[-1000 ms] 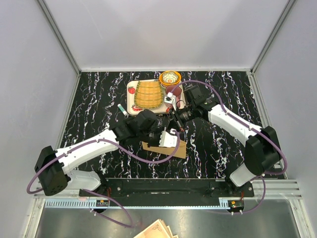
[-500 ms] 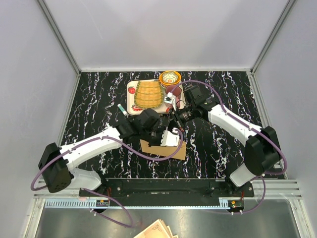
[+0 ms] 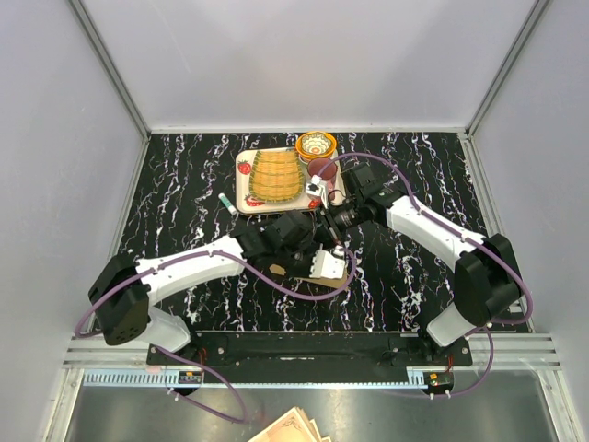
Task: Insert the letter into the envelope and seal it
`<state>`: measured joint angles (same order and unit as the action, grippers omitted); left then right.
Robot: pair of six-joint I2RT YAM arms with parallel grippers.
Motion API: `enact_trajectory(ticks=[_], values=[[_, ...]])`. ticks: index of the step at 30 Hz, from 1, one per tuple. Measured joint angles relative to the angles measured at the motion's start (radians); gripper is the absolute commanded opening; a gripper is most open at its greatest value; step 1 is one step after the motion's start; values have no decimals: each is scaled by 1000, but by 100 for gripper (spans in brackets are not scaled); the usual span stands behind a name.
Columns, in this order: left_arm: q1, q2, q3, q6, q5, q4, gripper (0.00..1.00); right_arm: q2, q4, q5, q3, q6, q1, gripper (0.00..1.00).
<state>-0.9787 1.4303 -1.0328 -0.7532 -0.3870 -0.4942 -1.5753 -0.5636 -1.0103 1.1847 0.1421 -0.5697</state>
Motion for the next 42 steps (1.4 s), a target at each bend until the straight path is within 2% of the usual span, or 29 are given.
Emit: enact_trajectory(ticks=[11,12,16,20,22,24,25,26,27,31,35,37,39,42], values=[[-29,36,1,29,51,26,1,0,14,6,-21,1,0,0],[-29,39,1,29,52,26,14,0,16,7,-24,1,0,0],[-29,42,1,45,58,19,46,0,21,10,-31,5,2,0],[-30,13,1,63,63,3,56,2,26,16,-42,20,34,0],[-26,-38,0,77,62,-11,61,2,17,18,-51,28,60,0],[-7,-105,-2,98,46,-26,69,2,10,21,-56,31,88,0],[16,-153,-4,115,27,-35,72,2,8,21,-58,30,109,0],[45,-191,-6,130,10,-37,80,2,6,21,-60,28,132,0],[82,-227,-8,146,-10,-38,82,2,7,23,-62,24,153,0],[282,-308,-8,223,-56,-33,82,2,15,39,-89,-10,256,0],[547,-273,-16,362,-66,-28,87,2,29,98,-133,-70,338,0],[680,-228,-22,467,-27,-3,88,3,62,145,-171,-119,351,0],[766,-194,-23,562,45,18,91,4,97,188,-211,-167,349,0],[824,-155,-35,682,153,42,87,4,119,249,-248,-217,347,0]])
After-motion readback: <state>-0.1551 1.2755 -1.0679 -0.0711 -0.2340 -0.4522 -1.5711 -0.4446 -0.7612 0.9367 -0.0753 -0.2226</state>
